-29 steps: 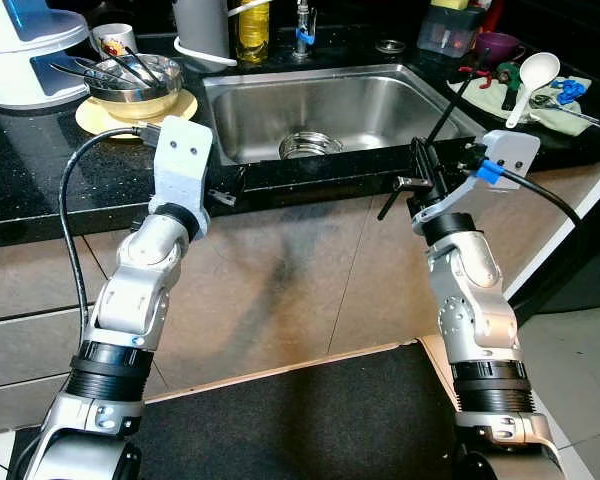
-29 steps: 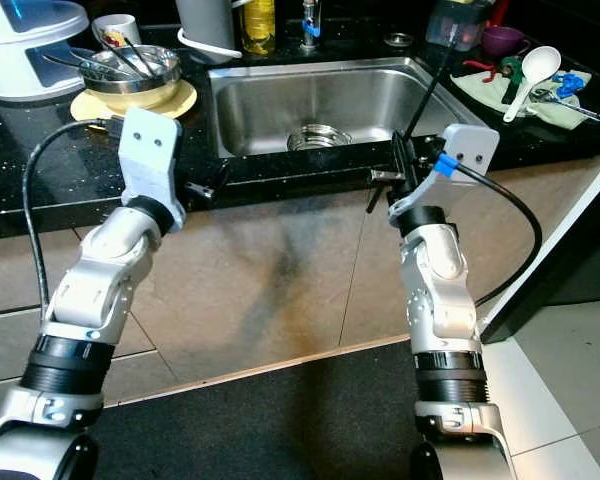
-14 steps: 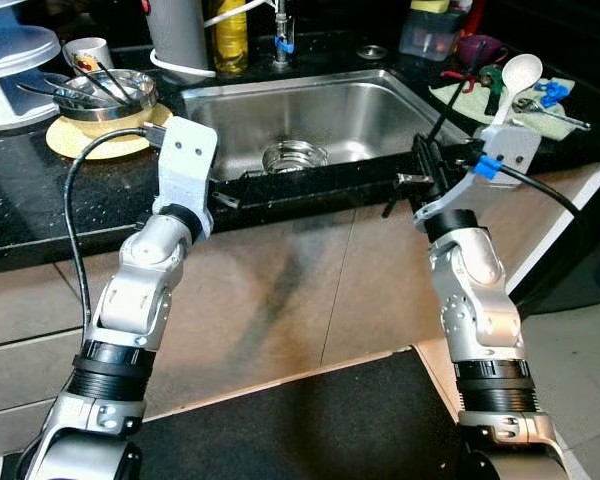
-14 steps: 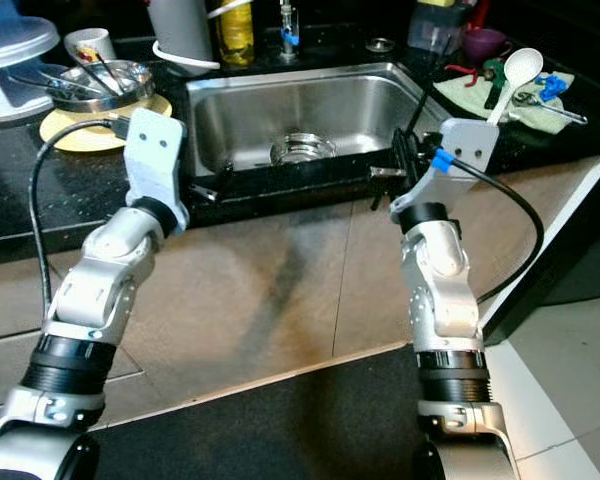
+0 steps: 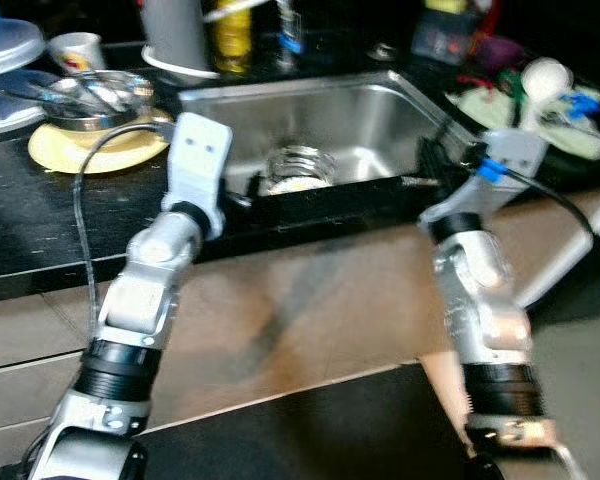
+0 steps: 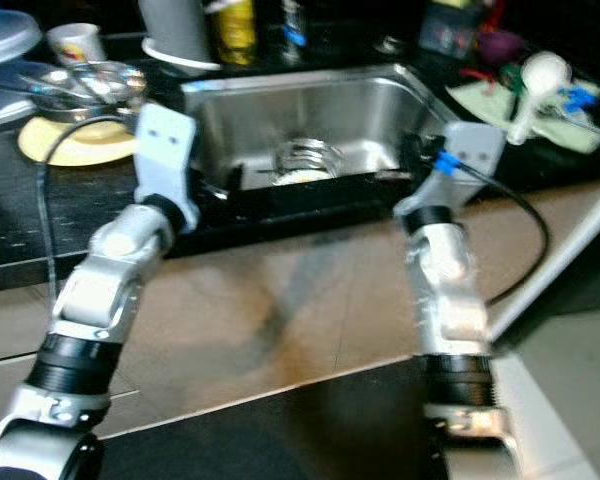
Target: Kitchen organization
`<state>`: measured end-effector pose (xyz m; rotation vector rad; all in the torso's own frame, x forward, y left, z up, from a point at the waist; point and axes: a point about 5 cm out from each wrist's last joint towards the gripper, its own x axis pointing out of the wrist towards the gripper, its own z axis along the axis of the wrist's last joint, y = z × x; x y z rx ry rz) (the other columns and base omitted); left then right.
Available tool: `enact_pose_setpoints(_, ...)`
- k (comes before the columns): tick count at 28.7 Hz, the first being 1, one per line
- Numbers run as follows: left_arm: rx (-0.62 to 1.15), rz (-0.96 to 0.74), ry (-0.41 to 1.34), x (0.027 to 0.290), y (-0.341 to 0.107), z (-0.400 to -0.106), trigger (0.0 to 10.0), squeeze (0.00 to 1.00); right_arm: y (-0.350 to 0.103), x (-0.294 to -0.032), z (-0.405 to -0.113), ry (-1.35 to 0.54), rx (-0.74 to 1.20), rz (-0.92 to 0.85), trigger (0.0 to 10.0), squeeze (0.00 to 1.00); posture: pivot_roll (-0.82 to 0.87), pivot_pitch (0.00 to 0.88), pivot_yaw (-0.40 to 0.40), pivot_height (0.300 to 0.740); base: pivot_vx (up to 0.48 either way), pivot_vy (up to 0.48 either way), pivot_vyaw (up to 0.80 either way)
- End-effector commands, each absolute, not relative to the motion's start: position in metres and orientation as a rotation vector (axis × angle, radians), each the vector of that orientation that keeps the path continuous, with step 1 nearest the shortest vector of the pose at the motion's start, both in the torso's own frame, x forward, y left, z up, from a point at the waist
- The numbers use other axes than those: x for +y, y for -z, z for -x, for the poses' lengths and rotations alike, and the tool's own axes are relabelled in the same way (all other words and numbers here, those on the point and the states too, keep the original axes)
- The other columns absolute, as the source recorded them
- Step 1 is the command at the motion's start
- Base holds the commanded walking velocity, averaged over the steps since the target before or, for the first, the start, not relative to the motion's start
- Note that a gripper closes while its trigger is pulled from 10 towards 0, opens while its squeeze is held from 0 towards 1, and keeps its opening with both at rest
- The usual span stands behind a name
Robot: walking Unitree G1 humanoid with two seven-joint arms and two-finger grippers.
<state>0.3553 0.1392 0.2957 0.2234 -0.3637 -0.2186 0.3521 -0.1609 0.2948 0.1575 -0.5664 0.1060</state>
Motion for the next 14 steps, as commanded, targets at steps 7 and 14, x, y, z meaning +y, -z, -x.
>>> enact_pose_setpoints(7,-0.359,-0.239,0.241,0.1347,-0.2957,-0.3539,10.0,0.0,-0.2936,-0.1612,-0.35,-0.108,-0.562,-0.157,10.0,0.0,-0.08,0.16,-0.004,0.74,0.341,0.0,-0.5)
enact_pose_setpoints(14,-0.355,-0.251,0.26,0.1324,-0.295,-0.3532,10.0,0.0,-0.2923,-0.1616,-0.3493,-0.094,-0.562,-0.163,10.0,0.0,-0.08,0.153,0.001,0.74,0.341,0.0,-0.23)
